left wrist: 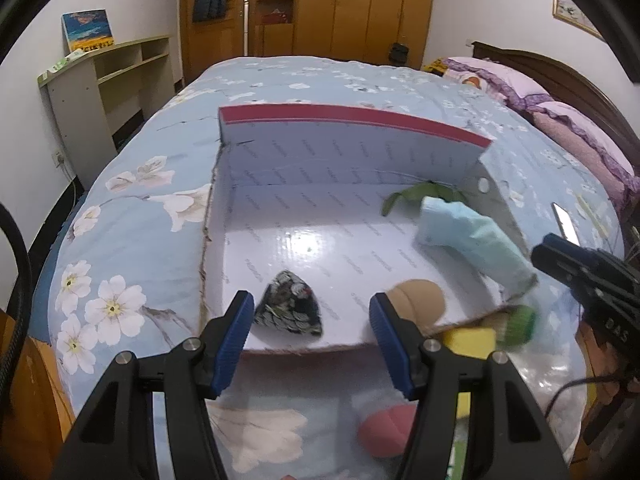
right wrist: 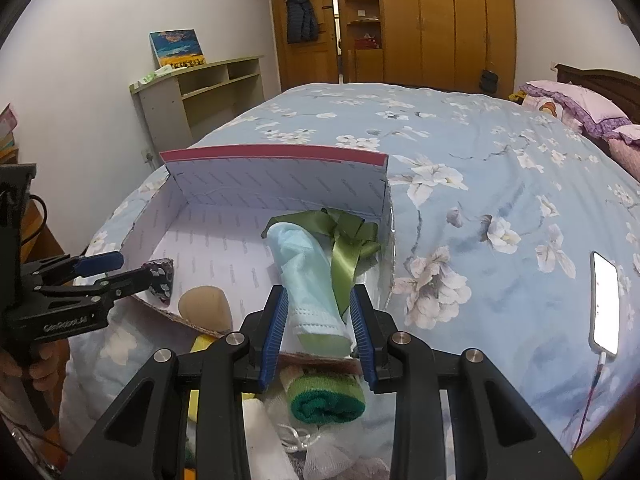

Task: Organize soft objects
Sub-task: 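Lower the patterned pouch into the box and open left while right releases the blue tube, then grasp the pink sponge with the left gripper while right grasps the white mesh pack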

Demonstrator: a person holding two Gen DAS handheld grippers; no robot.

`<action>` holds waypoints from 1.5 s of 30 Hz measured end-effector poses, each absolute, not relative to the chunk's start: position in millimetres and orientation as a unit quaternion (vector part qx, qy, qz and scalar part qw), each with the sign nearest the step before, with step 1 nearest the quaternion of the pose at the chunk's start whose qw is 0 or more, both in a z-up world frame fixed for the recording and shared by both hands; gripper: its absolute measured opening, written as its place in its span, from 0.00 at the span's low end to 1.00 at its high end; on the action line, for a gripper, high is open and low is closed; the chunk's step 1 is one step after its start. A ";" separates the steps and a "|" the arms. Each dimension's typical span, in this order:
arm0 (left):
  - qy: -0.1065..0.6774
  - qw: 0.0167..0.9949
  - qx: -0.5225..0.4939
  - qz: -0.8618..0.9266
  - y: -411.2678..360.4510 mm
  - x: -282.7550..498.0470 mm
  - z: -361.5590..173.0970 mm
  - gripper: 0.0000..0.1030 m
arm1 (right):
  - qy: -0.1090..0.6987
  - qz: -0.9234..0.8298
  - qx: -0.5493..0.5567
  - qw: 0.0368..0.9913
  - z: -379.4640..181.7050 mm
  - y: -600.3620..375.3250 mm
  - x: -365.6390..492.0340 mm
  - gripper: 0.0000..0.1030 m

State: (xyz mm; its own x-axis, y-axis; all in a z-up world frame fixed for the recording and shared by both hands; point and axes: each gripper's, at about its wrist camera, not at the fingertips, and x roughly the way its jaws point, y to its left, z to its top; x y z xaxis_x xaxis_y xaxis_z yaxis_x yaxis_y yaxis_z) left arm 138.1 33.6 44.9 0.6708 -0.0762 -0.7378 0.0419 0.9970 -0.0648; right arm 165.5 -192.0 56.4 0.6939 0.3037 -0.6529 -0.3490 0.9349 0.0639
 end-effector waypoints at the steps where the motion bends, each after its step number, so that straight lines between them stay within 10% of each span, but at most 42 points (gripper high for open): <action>1: 0.406 0.913 -0.020 -0.037 30.8 135.0 45.3 0.62 | 0.349 0.177 -0.030 0.920 56.8 -193.1 164.1 0.32; 45: 0.503 0.856 -0.049 -0.110 0.8 97.6 -10.6 0.57 | 0.372 0.189 -0.014 0.909 47.5 -214.7 90.4 0.32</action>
State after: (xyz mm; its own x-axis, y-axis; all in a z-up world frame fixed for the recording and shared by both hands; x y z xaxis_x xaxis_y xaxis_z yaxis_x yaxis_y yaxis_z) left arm 97.6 0.8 -10.6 0.4703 -0.2379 -0.8498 0.1398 0.9709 -0.1944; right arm 90.4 -214.7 47.5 0.6523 0.3334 -0.6807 -0.3542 0.9281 0.1151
